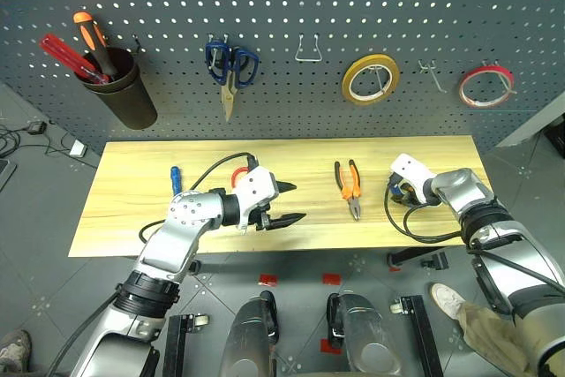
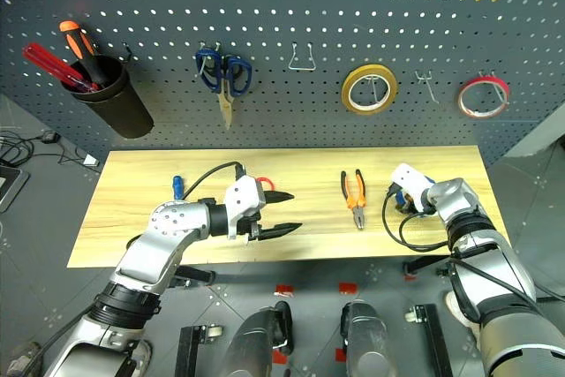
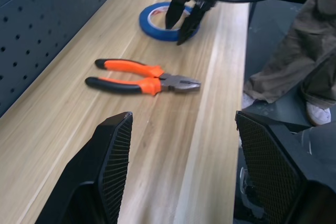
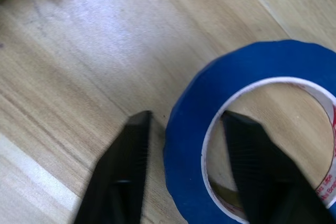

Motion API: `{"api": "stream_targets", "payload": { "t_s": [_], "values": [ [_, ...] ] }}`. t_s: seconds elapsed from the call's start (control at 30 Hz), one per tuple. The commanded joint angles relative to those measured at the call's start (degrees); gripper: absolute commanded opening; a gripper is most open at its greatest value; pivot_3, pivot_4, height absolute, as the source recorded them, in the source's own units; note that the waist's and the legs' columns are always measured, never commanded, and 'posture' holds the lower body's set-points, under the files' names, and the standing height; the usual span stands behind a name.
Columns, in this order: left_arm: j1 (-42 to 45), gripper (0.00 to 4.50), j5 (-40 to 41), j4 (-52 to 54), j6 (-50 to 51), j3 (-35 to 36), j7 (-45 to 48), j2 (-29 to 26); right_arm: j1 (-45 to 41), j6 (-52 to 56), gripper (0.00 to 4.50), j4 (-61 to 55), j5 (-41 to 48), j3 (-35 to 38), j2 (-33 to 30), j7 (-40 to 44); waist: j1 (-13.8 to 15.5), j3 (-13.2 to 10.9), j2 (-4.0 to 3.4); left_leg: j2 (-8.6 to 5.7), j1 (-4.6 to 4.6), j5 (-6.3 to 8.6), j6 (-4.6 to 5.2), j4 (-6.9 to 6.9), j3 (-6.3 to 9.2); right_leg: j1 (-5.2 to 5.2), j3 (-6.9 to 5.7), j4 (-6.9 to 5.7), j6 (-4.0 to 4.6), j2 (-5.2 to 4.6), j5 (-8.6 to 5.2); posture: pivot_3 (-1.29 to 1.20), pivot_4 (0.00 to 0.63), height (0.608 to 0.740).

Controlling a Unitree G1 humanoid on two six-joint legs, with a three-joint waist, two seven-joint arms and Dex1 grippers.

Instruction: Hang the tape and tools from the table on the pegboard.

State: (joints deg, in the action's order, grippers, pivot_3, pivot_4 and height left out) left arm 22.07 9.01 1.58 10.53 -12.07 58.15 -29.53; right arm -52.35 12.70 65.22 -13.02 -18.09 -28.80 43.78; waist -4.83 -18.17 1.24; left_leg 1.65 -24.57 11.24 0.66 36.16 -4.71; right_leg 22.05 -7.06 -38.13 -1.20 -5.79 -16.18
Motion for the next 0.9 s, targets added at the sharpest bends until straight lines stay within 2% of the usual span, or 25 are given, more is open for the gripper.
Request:
{"api": "stream_targets", "payload": {
  "t_s": [0.03,0.17,0.23,0.33,0.4,0.47,0.63,0.73,0.9],
  "values": [
    [0.1,3.31,0.4,2.5,-1.4,0.0,0.0,0.1,1.8,-0.5,0.75,2.5,-1.9,-0.4,-0.3,-0.4,0.0,0.0,0.02,0.01,0.00,0.00,0.00,0.03,0.00,-0.01,0.00,0.00,0.00,0.00,0.04,-0.20,0.286,0.740],
    [1.8,3.31,-0.7,2.2,0.2,0.9,-4.0,1.4,5.0,-3.8,0.70,-8.7,-0.9,1.6,-4.6,0.3,0.5,0.0,0.02,0.00,-0.01,-0.01,0.00,0.11,-0.02,-0.01,0.02,-0.01,-0.03,-0.02,0.10,-0.21,0.284,0.740],
    [2.6,3.31,0.3,3.1,1.8,1.5,-5.3,2.4,13.5,-3.3,0.70,-27.0,-0.4,4.1,-9.6,0.5,1.4,0.0,-0.02,-0.02,-0.14,0.00,0.00,0.11,-0.02,0.11,0.02,-0.02,-0.04,-0.04,0.11,-0.23,0.291,0.740],
    [5.9,3.31,1.9,3.9,3.6,2.7,-9.3,6.6,32.5,2.1,0.70,-58.7,0.4,9.7,-13.9,-0.9,2.1,0.0,-0.12,0.03,-0.29,0.01,0.01,0.06,-0.18,0.27,0.03,0.04,-0.11,-0.04,0.07,-0.25,0.295,0.740],
    [8.5,3.31,3.3,3.7,4.7,3.6,-11.3,9.4,42.2,5.0,0.70,-72.5,-1.2,12.4,-12.9,-4.9,2.5,0.0,-0.08,0.00,-0.32,0.02,0.02,-0.06,-0.17,0.26,-0.02,0.07,-0.20,-0.05,0.01,-0.25,0.294,0.740],
    [10.4,3.31,4.4,3.9,5.2,3.8,-10.9,10.9,47.9,6.5,0.70,-81.2,-4.6,13.6,-10.2,-10.5,2.3,0.0,-0.05,0.07,-0.33,0.04,-0.02,-0.06,-0.11,0.23,-0.10,0.09,-0.26,0.01,-0.03,-0.26,0.294,0.740],
    [13.1,3.31,8.1,4.8,6.0,4.0,-7.8,11.3,52.7,-1.1,0.70,-91.8,-13.5,14.3,-5.4,-24.2,0.1,0.0,-0.07,0.03,-0.17,0.05,-0.01,0.00,-0.31,0.25,0.08,0.01,-0.59,-0.03,-0.03,-0.27,0.294,0.740],
    [14.5,3.31,9.1,4.2,6.7,4.6,-7.1,10.7,47.6,-4.9,0.70,-90.2,-14.3,15.1,-5.4,-27.0,-0.3,0.0,-0.06,0.11,-0.14,0.01,-0.03,0.03,-0.27,0.26,0.16,-0.01,-0.57,0.05,-0.03,-0.28,0.289,0.740],
    [15.4,3.31,8.7,2.7,5.8,4.9,-7.3,10.1,35.0,-10.2,0.70,-76.9,-11.4,15.8,-6.2,-27.9,-0.3,0.0,-0.06,0.12,-0.11,-0.13,0.00,0.13,-0.26,0.25,0.22,-0.08,-0.42,0.13,0.07,-0.28,0.281,0.740]
  ]
}}
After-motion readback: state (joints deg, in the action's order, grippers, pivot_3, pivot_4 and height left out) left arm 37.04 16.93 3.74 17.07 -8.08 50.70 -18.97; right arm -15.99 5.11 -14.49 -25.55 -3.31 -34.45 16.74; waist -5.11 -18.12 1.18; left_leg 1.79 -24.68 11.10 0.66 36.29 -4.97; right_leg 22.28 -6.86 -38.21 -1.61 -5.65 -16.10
